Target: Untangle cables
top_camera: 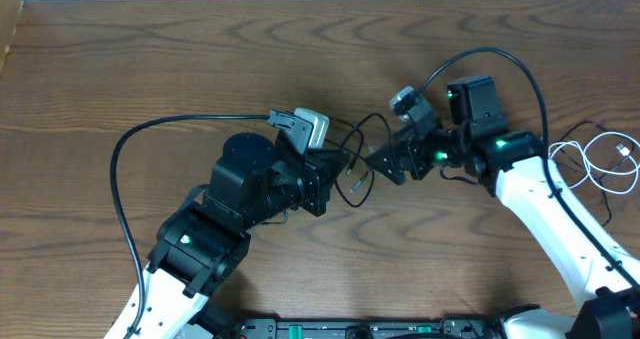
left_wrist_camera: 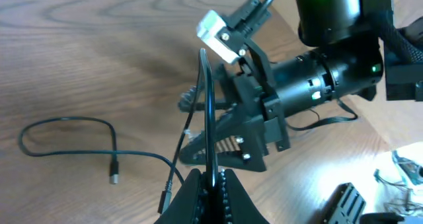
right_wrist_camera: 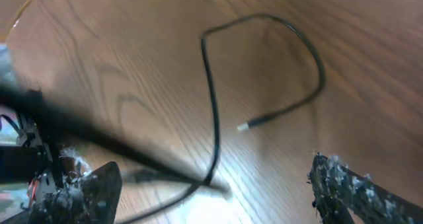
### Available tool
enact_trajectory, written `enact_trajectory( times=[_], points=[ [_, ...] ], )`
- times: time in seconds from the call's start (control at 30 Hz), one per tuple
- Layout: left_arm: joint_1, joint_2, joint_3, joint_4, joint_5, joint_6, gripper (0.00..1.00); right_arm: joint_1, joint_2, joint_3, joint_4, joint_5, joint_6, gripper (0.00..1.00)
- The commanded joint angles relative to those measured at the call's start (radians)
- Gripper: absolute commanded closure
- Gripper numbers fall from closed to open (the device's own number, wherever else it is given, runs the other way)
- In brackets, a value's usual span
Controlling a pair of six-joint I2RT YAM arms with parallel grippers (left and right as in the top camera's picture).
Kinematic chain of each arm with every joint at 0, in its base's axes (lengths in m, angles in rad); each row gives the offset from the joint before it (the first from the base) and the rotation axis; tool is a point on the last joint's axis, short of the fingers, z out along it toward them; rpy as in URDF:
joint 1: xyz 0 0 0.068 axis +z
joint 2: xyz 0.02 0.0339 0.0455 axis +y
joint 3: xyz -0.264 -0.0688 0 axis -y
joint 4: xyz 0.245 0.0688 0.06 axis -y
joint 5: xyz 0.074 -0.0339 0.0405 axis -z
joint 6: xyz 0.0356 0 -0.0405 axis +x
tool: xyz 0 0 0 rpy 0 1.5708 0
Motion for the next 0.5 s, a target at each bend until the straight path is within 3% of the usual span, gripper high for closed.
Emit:
enact_trajectory(
  times=[0.0, 0.1, 0.17, 0.23, 0.37, 0.47],
  points=[
    [-0.003, -0.006, 0.008, 0.004, 0.071, -0.023, 0.93, 0.022, 0.002, 0.006, 0.058, -0.013, 0.051, 0.21],
    [-0.003, -0.005, 0.008, 0.003, 0.111, -0.023, 0.92, 0.023, 0.002, 0.006, 0.125, 0.002, 0.092, 0.51],
    [-0.003, -0.004, 0.008, 0.002, 0.111, -0.023, 0.93, 0.023, 0.002, 0.006, 0.144, 0.053, 0.138, 0.78],
    [-0.002, 0.000, 0.008, 0.002, 0.110, -0.022, 0.92, 0.023, 0.002, 0.006, 0.139, 0.117, 0.178, 0.92],
    [-0.002, 0.023, 0.007, -0.010, 0.100, -0.021, 0.91, 0.023, 0.002, 0.006, 0.058, 0.364, 0.263, 0.97],
    [-0.002, 0.056, 0.006, -0.036, 0.099, -0.021, 0.83, 0.023, 0.002, 0.006, 0.000, 0.500, 0.282, 0.98]
  ],
)
